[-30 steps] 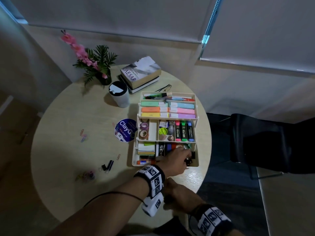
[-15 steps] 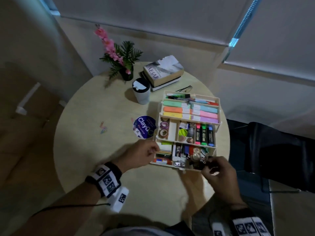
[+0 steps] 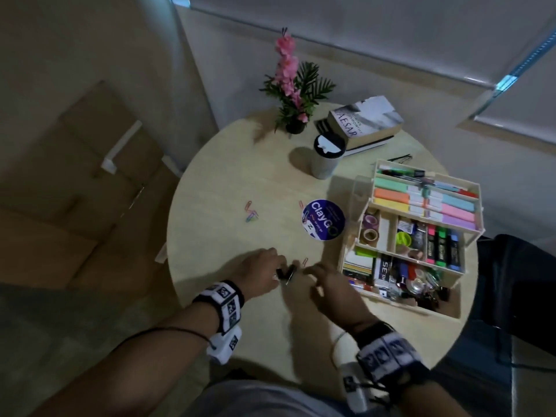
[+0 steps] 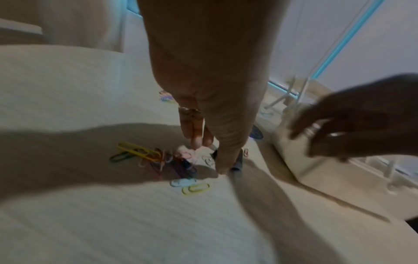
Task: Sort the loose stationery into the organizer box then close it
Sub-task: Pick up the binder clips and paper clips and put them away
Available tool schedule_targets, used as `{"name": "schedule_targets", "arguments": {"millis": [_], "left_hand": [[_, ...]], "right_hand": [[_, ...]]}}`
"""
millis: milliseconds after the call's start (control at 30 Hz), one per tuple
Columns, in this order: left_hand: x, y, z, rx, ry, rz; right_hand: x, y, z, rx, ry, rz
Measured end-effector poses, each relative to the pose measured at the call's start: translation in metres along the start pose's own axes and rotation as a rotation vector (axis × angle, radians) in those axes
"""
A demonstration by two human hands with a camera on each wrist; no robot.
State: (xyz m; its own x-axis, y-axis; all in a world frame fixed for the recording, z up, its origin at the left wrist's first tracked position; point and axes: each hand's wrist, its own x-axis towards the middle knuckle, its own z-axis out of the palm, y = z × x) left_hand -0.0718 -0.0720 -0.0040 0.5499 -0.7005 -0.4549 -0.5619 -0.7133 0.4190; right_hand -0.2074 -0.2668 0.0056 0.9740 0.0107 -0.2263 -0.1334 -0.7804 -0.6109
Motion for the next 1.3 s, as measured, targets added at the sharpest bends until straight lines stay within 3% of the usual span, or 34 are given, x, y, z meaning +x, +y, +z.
{"name": "schedule_targets", "arguments": {"millis": [133,367,500,567,633,733,800,900,967,1100,1167,1300], "left_hand": [[0.002,0.007,0.002,0.068,0.011,0.06],[0.007,0.002,-0.003,0.015,0.03,0.04],[0.012,0.001,-0.007,-0.183,0.107,0.043],[0.015,0.01,-0.012,-0.274,0.163,0.08],[0.019,0.031,-0.019,-0.335,0.225,0.158],[0.031,0.083,-0.027,-0.386,0.26,0.316],[0.042,0.125,-0.027,-0.406,0.275,0.393],[0.061,0.191,-0.018,-0.427,0.26,0.479],[0.075,0.232,-0.004,-0.383,0.181,0.51],[0.105,0.285,0.036,-0.321,0.044,0.414],[0.114,0.296,0.055,-0.276,-0.012,0.345],[0.11,0.298,0.079,-0.169,0.026,0.363]], "right_hand": [[0.038,-0.018,0.047,-0.081,-0.143,-0.057],[0.03,-0.011,0.052,-0.196,-0.062,-0.099],[0.005,-0.001,0.012,-0.223,0.235,-0.081],[-0.014,0.016,-0.014,-0.237,0.407,0.007],[-0.028,0.04,-0.029,-0.278,0.48,0.133],[-0.039,0.066,-0.025,-0.315,0.359,0.228],[-0.046,0.07,-0.023,-0.219,0.282,0.238],[-0.069,0.072,-0.038,-0.179,0.242,0.167],[-0.095,0.078,-0.047,-0.16,0.229,0.124],[-0.15,0.111,-0.067,-0.007,0.062,0.109],[-0.17,0.131,-0.079,0.007,0.049,0.083],[-0.185,0.147,-0.097,0.024,0.041,0.074]]}}
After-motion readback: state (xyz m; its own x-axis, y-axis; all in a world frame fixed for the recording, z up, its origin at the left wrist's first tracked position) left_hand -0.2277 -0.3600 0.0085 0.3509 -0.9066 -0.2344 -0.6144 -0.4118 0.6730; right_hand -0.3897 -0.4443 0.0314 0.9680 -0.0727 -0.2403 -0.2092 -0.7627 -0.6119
